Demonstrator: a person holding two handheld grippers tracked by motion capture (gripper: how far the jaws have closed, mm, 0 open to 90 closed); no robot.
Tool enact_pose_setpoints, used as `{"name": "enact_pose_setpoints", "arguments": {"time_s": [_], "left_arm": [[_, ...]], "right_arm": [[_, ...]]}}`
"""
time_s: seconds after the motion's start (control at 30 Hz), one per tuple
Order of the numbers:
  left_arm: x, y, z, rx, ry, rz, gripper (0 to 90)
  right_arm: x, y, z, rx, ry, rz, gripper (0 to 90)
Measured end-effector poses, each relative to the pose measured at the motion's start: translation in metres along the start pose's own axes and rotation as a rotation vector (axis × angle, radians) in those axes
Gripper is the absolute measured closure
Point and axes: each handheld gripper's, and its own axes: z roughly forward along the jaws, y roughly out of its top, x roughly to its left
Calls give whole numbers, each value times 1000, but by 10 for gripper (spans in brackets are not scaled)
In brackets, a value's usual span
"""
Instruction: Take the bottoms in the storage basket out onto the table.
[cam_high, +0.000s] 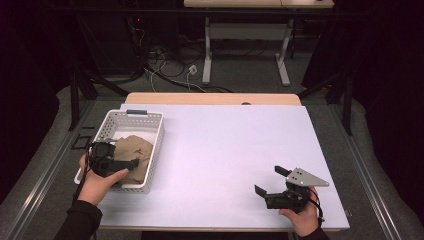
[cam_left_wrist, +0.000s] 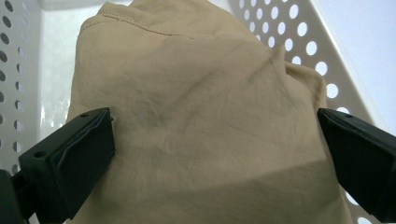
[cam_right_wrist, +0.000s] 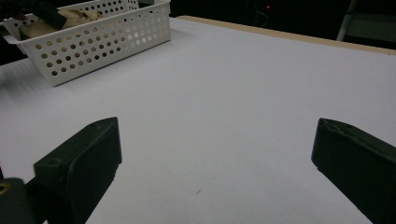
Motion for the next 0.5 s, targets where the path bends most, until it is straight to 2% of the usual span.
{"name": "enact_pose_setpoints", "arguments": {"time_s": [0.4,0.5], "left_arm": [[6,-2,4,16,-23,-30,0],[5,-2,5,23,-21,-23,0]], "right_arm": [[0,0,1,8,5,-7,14],[0,0,1,10,6,-7,14]]}}
